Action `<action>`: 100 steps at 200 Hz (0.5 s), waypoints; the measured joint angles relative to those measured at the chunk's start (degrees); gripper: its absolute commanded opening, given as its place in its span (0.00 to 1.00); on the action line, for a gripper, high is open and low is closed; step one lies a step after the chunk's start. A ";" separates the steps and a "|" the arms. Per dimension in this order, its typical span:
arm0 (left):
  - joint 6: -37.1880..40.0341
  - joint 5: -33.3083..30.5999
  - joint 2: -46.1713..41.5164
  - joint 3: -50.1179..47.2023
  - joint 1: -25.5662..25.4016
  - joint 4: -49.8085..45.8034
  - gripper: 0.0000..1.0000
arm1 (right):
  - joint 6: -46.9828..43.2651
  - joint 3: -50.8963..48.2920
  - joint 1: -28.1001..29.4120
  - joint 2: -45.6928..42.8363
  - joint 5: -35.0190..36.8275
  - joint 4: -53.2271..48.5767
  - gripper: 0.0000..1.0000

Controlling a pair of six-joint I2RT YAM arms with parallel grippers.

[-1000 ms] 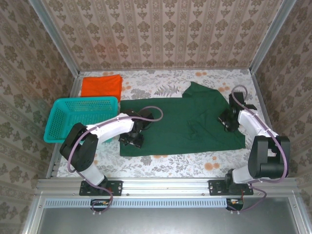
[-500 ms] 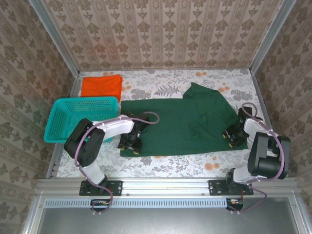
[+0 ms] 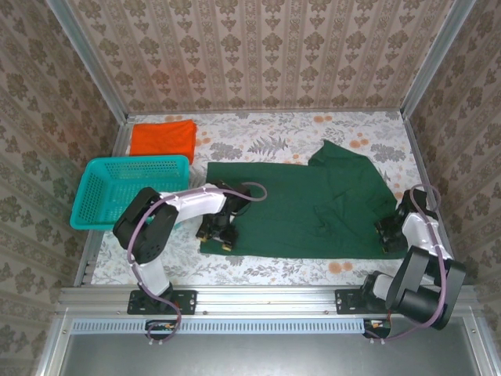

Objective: Fold and stack the t-shirts

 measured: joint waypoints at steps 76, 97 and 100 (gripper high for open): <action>-3.96 -4.33 4.39 36.00 8.09 -10.14 0.97 | -0.87 7.69 16.20 -2.56 1.68 2.60 0.69; -8.46 -5.01 5.16 41.97 10.78 -11.02 0.94 | -2.60 12.00 27.71 0.98 1.77 4.09 0.69; -9.14 -4.94 5.35 42.62 11.43 -11.08 0.93 | -3.23 12.63 28.87 1.68 1.57 4.26 0.69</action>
